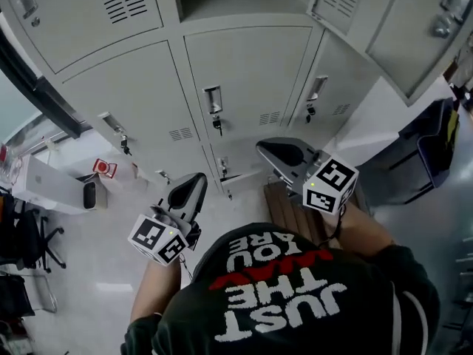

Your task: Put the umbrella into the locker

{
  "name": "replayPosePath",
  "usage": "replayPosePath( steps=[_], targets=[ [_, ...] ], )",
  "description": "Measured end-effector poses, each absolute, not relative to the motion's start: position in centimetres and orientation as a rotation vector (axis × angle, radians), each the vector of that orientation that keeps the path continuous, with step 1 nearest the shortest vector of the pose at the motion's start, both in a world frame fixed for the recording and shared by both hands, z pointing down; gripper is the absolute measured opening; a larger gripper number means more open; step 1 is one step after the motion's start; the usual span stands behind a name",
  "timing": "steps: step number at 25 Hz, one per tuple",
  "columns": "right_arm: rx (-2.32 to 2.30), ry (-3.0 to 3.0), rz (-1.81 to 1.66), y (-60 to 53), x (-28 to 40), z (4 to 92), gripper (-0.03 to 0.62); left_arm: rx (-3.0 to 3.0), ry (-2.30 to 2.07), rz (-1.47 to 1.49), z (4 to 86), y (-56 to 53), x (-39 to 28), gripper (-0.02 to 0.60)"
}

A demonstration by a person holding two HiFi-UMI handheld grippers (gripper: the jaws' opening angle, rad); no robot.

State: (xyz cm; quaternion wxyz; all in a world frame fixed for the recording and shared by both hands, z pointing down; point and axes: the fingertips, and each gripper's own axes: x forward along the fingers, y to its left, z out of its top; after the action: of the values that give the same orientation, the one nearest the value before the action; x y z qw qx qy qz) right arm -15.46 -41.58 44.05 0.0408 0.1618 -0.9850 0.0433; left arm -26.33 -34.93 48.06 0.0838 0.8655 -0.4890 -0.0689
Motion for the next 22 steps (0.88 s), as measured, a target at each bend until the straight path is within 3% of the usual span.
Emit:
replayPosePath(
  steps=[22],
  targets=[
    [0.436, -2.978, 0.167, -40.8, -16.1, 47.6, 0.032, 2.574, -1.461, -0.176, 49.8, -35.0, -26.4, 0.008]
  ],
)
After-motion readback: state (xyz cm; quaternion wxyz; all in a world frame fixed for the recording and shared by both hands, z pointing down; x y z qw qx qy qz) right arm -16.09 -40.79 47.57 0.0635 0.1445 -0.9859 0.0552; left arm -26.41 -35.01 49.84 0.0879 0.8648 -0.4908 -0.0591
